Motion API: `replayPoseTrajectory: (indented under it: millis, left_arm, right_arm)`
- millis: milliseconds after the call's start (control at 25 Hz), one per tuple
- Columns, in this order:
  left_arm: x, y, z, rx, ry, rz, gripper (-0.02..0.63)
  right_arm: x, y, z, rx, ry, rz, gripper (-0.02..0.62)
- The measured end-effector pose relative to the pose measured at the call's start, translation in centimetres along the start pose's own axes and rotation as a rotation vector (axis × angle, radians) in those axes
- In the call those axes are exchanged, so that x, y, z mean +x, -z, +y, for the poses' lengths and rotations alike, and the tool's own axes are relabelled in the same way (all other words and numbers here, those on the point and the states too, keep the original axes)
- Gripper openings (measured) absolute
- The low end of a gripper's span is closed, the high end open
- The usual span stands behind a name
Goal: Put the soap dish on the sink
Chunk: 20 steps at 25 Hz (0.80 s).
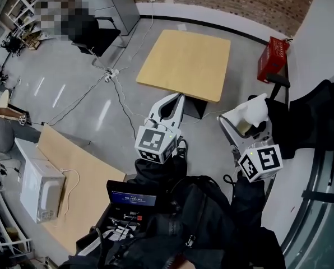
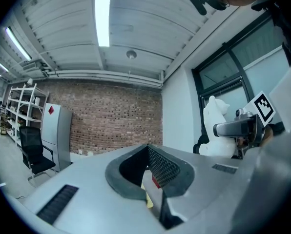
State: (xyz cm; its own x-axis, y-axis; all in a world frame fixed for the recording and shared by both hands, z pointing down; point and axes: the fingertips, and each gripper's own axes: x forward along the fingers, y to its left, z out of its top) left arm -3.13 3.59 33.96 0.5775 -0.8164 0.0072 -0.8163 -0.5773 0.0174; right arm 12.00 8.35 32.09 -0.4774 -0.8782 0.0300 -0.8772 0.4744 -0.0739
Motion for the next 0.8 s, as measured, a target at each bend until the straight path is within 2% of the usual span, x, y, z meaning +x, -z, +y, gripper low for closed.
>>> replayPoseTrajectory:
  millis: [360, 600, 800]
  left_arm:
    - [5.9, 0.9, 5.5, -0.021, 0.004, 0.017, 0.003]
    - [12.7, 1.2, 10.5, -0.039, 0.023, 0.039, 0.003]
    - [15.9, 2.0, 13.8, -0.064, 0.045, 0.052, 0.003]
  right_arm:
    - [8.1, 0.3, -2.7, 0.007, -0.007, 0.029, 0.497]
    - [15.8, 0.2, -6.1, 0.010, 0.005, 0.068, 0.497]
    - [20.6, 0.7, -7.0, -0.001, 0.007, 0.099, 0.497]
